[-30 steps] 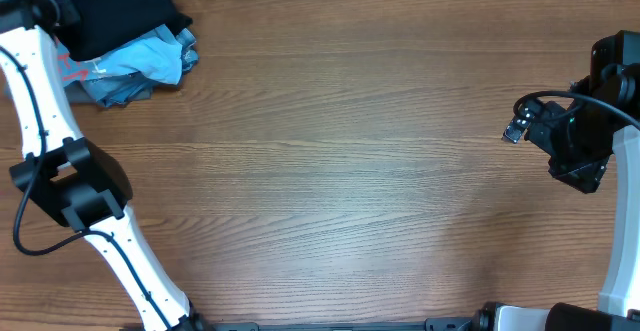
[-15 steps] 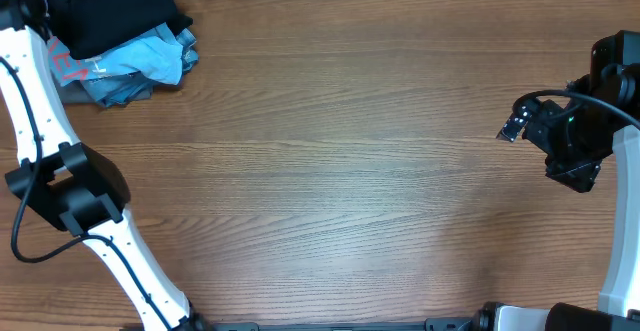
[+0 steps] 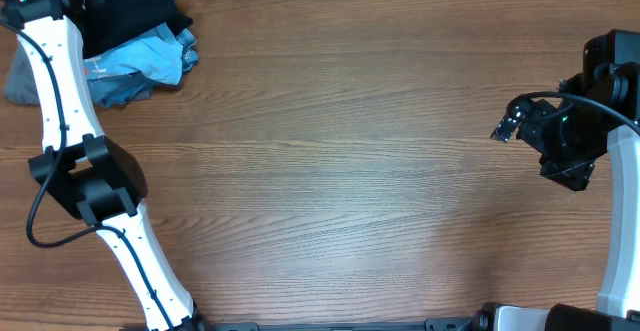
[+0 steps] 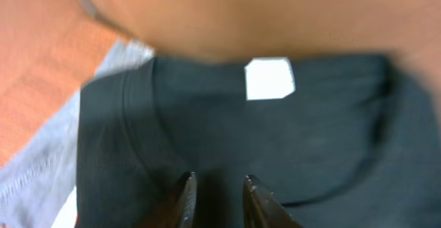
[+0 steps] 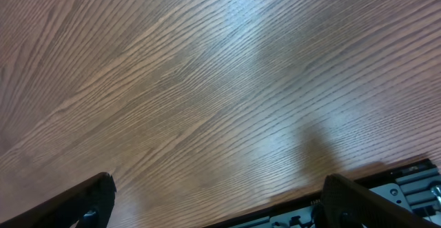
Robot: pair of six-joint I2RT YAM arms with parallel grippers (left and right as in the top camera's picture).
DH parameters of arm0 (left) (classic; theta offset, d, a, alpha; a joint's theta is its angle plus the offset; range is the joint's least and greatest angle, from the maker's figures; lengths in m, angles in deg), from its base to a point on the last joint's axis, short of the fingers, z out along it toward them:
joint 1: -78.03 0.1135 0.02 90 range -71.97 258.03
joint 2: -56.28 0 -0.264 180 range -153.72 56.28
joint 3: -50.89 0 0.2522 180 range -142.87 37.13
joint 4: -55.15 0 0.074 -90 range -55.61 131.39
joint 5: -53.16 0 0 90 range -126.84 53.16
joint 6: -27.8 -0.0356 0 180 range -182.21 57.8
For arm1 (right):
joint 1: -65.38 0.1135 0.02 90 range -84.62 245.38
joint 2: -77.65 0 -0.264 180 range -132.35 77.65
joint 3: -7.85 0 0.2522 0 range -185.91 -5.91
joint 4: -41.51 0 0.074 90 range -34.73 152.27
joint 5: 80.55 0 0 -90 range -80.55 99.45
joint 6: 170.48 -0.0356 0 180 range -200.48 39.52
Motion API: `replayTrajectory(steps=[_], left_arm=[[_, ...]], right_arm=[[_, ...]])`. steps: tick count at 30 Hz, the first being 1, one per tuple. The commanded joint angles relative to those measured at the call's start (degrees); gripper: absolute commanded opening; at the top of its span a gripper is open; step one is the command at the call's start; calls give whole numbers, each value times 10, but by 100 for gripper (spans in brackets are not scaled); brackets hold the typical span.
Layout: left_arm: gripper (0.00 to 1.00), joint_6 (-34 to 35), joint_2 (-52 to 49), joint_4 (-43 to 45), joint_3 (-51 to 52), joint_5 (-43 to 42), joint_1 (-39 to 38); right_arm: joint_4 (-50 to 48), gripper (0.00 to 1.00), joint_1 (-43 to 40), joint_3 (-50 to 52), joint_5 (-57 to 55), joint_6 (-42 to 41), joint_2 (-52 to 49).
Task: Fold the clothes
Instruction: 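Press the black shirt onto the pile and open the left gripper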
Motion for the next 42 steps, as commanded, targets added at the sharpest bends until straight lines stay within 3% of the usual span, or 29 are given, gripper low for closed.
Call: replayTrajectory(steps=[1,9,12,21,34,42], left_arm=[[30,-1,-50,-18,-9,34,13],[28,3,-51,-28,-11,27,13],[34,6,-22,-12,-12,27,4],[38,3,57,47,-12,27,-50],[38,2,-27,12,-9,29,-68],[45,2,-63,-8,-9,28,-70]], right_arm=[[-1,100,2,2,-6,4,5],[-1,100,2,2,-22,4,5],[-1,100,2,2,-23,4,5],[-1,100,2,2,-23,4,5],[-1,100,2,2,-24,4,5],[-1,100,2,2,-26,3,5]])
